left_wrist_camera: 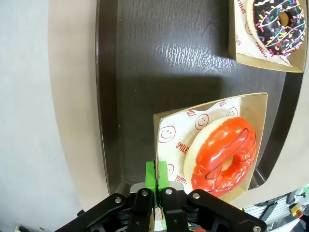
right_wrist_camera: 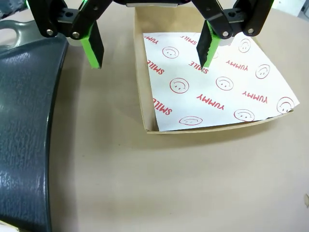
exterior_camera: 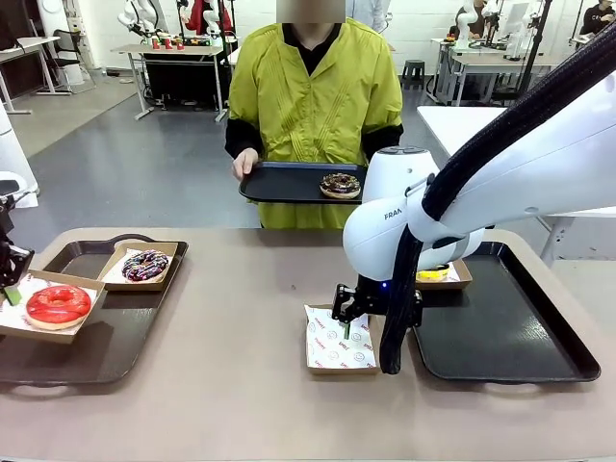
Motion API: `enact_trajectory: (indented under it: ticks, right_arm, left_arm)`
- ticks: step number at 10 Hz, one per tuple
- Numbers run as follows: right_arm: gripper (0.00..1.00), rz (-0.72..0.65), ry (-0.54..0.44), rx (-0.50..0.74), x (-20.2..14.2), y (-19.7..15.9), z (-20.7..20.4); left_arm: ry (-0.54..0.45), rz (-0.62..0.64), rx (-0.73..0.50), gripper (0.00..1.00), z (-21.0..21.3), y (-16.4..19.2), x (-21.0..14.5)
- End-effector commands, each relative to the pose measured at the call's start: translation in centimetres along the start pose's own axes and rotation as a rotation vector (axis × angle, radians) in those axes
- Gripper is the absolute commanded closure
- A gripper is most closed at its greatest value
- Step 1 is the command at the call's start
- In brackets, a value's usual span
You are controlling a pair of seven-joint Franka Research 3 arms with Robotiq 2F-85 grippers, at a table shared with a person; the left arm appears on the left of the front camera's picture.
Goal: Individually package the donuts and arrange them on the tray.
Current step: Place the picked Paper togo box on the Handle tray while simultaneously picking up another Paper togo box from the table with the other hand.
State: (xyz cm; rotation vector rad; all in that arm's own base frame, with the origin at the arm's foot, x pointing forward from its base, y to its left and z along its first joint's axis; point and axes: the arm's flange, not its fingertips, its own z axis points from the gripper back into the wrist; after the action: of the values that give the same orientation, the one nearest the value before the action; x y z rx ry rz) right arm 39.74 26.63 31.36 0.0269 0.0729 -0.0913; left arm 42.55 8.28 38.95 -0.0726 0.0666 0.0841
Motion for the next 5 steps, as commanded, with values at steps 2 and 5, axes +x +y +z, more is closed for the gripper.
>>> enact_trajectory:
  ticks: [2, 5]
  right_arm:
    - [0.0, 0.043, -0.044, 0.001, 0.0, -0.4, -0.2]
    - [0.0, 0.078, -0.059, 0.011, 0.1, -0.2, -0.3]
  left_arm:
    - [-0.002, 0.026, 0.052, 0.99, -0.7, 0.1, 0.2]
    - [-0.05, -0.016, 0.084, 0.99, -1.9, -0.4, 0.5]
